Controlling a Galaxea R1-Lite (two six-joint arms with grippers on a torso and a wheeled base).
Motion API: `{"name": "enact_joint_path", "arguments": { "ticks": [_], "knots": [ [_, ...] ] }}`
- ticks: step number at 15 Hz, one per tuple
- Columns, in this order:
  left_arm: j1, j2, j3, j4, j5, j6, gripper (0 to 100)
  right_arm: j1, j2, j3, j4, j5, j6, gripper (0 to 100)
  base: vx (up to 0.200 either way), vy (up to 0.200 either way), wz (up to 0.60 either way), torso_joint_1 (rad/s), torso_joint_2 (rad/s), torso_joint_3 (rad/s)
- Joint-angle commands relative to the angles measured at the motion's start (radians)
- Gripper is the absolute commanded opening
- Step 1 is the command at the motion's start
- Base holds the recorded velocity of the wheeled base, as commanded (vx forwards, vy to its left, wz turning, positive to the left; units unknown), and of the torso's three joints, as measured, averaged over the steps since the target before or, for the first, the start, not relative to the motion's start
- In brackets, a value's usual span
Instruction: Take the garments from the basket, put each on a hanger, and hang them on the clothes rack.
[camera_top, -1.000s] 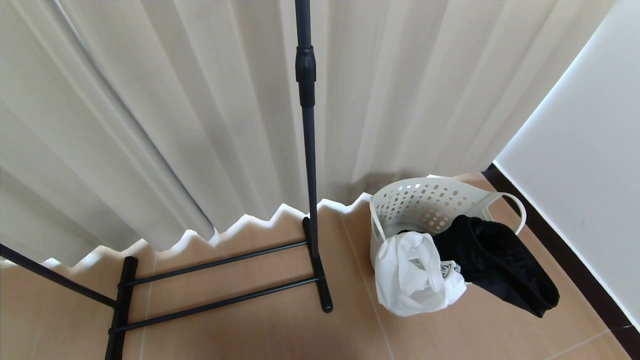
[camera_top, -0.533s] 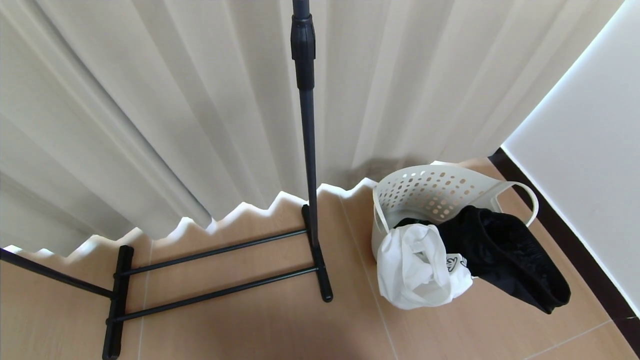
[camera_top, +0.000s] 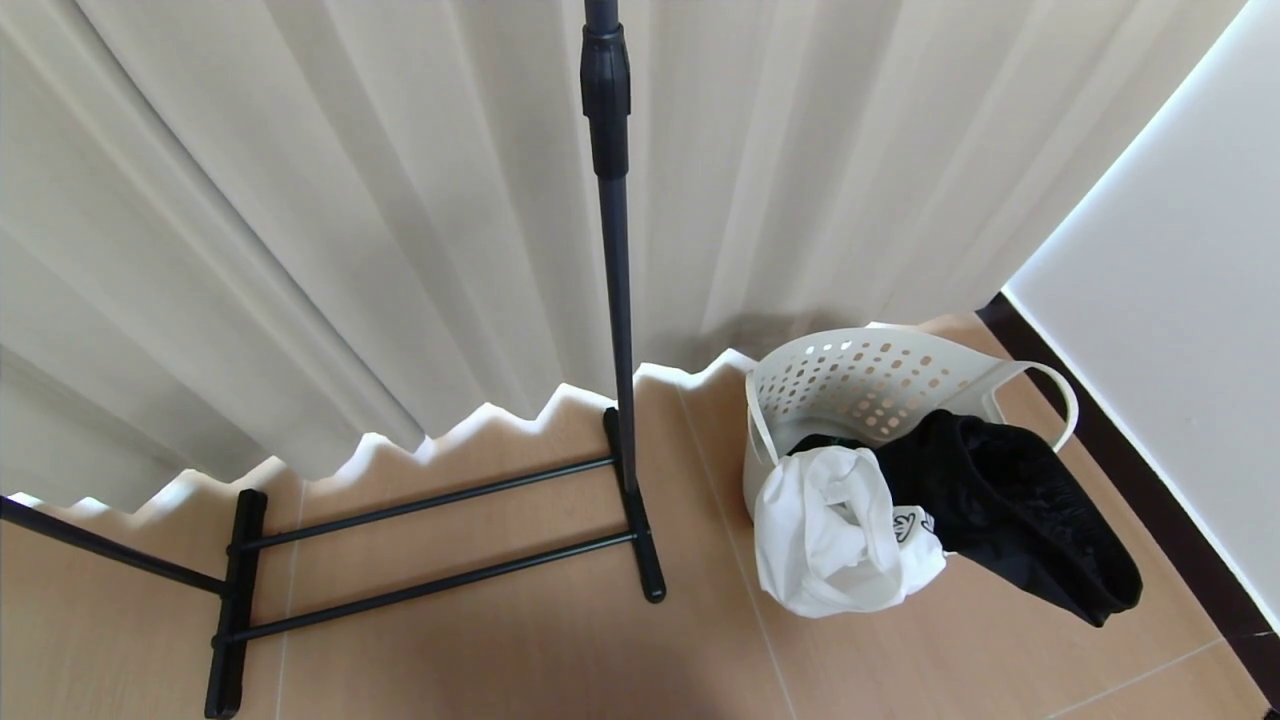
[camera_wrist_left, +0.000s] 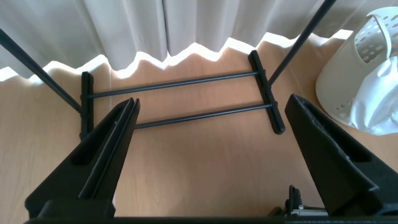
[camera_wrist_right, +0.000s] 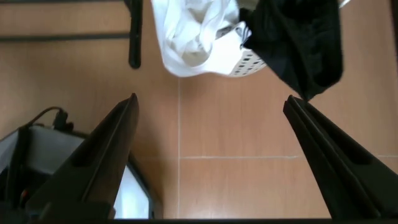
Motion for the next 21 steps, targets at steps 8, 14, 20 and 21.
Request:
{"name": "enact_joint_path", "arguments": {
  "ticks": [8,14,20,21],
  "knots": [
    [0.0,0.001,-0.001,0.0,0.001,-0.001,100,0.082,1.335,-0.816,-0.208,-0.14,-0.697,100,0.0,0.0,0.0,0.0,0.0,0.0],
    [0.0,0.001,-0.001,0.0,0.001,-0.001,100,0.082,1.629,-1.096,-0.211,-0.288,-0.857,100,0.0,0.0,0.0,0.0,0.0,0.0],
    [0.0,0.001,-0.001,0.0,0.001,-0.001,100,0.085,1.704,-1.18,-0.214,-0.292,-0.762,100,0.0,0.0,0.0,0.0,0.0,0.0],
    [0.0,0.001,-0.001,0.0,0.001,-0.001,100,0.085,1.72,-1.197,-0.214,-0.292,-0.754,100,0.0,0.0,0.0,0.0,0.0,0.0]
  ]
}}
